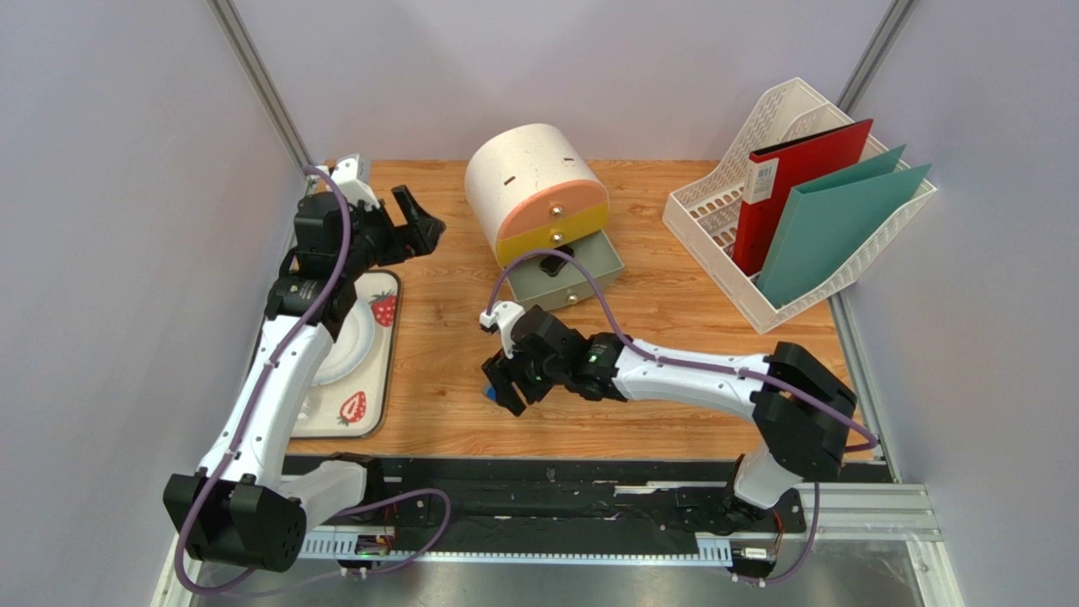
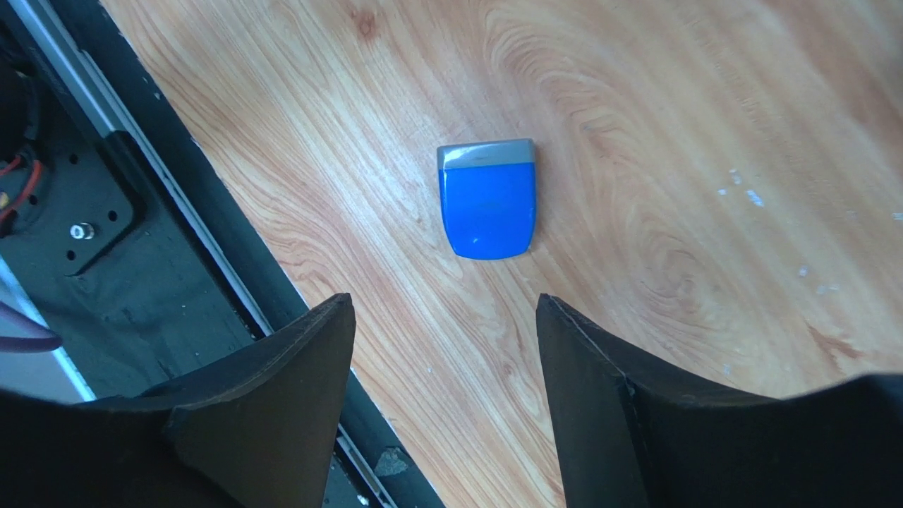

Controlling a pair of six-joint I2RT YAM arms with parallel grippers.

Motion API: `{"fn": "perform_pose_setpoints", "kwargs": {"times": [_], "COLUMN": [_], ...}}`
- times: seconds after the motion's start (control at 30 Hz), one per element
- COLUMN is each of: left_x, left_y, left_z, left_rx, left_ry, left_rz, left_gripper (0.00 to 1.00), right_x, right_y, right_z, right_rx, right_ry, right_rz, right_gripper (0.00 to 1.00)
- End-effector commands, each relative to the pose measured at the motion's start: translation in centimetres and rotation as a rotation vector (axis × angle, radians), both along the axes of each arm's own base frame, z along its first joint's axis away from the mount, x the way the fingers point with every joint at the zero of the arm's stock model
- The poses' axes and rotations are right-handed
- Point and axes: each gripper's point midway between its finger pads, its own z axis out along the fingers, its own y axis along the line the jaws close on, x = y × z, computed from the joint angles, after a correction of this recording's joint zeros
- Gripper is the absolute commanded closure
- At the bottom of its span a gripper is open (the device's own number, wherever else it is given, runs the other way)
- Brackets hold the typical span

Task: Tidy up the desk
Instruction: Pick up the stationery from the center of the board.

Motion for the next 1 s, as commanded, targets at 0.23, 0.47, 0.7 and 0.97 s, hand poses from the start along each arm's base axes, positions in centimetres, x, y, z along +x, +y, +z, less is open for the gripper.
{"fn": "perform_pose_setpoints", "kwargs": {"times": [0.23, 0.47, 0.7, 0.97], "left_x": [-0.3, -0.1, 0.0, 0.2], "left_y": [1.0, 1.0, 1.2, 1.0], "left_z": [1.3, 1.0, 1.0, 0.9], "left_rx": [-0.006, -0.004, -0.004, -0.014], "left_ry": [-0.042, -0.038, -0.043, -0.041], "left_rz": [0.037, 0.035, 0.041, 0.033], "left_gripper": [0.02, 0.02, 0.01, 0.01], "right_x": [0.7, 2.4, 2.5, 3.2], "right_y": [2.6, 3.1, 3.2, 2.8], "right_z": [-3.3, -4.8, -7.0, -7.2], "right_rx": [-0.082, -0.144, -0.189, -0.194], "right_ry": [-0.027, -0.076, -0.066, -0.094], "right_rz": [0.034, 0.006, 0.028, -0.011], "right_gripper": [0.32, 0.29, 0.28, 0.64]}}
